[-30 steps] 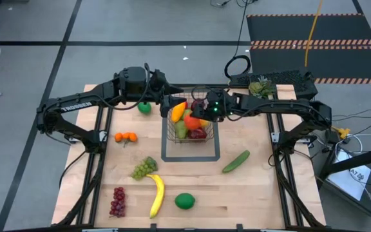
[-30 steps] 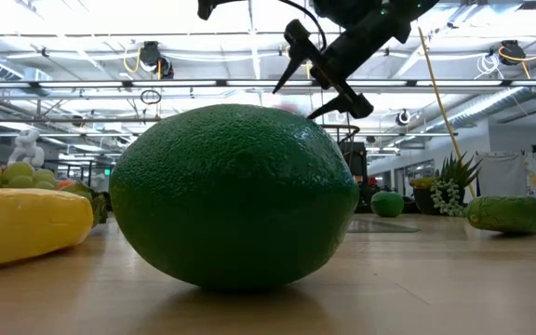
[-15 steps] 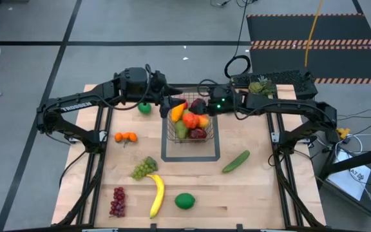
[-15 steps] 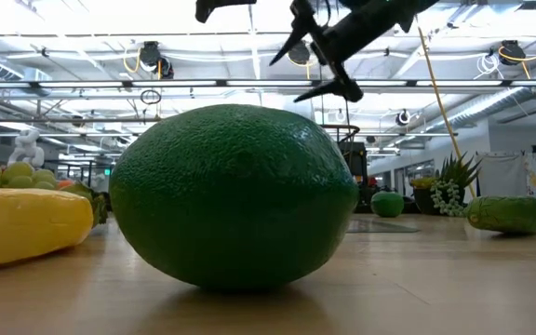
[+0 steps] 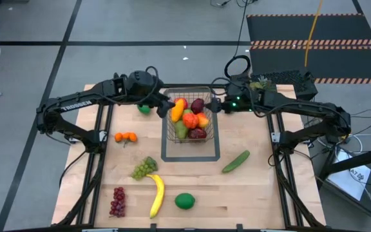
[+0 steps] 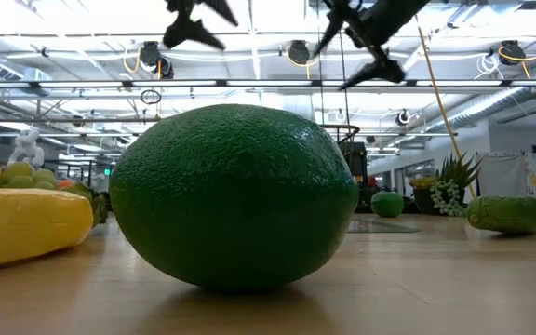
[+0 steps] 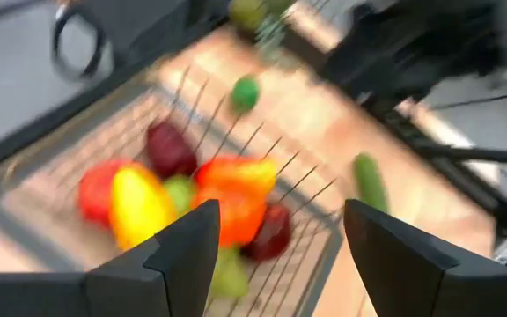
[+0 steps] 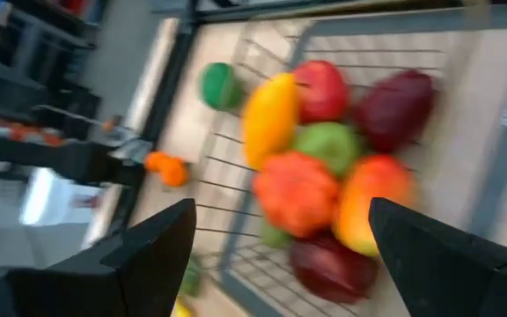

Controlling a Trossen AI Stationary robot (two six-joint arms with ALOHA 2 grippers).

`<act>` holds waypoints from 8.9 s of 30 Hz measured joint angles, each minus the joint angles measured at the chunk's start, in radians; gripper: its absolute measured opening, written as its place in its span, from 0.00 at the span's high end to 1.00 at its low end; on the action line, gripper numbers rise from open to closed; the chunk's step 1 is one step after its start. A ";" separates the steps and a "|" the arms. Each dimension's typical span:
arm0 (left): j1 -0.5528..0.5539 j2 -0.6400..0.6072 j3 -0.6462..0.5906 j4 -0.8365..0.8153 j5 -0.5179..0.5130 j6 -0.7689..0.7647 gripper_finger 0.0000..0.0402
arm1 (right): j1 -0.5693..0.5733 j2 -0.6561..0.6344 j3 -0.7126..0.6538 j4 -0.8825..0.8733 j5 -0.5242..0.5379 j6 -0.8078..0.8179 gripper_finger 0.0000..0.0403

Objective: Build produce basket
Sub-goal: Put the top left green lime into the gold wire basket

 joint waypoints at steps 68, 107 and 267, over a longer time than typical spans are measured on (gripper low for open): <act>0.277 0.049 -0.105 -0.484 -0.017 0.800 0.32 | 0.101 -0.078 0.000 -0.536 -0.246 -0.045 0.17; 0.336 0.065 -0.435 -0.228 -0.017 1.679 0.01 | 0.250 -0.078 0.000 -0.315 -0.163 -0.077 0.17; -0.063 -0.290 -0.476 1.307 -0.159 0.985 0.20 | 0.190 0.071 0.279 0.662 0.172 -0.798 0.17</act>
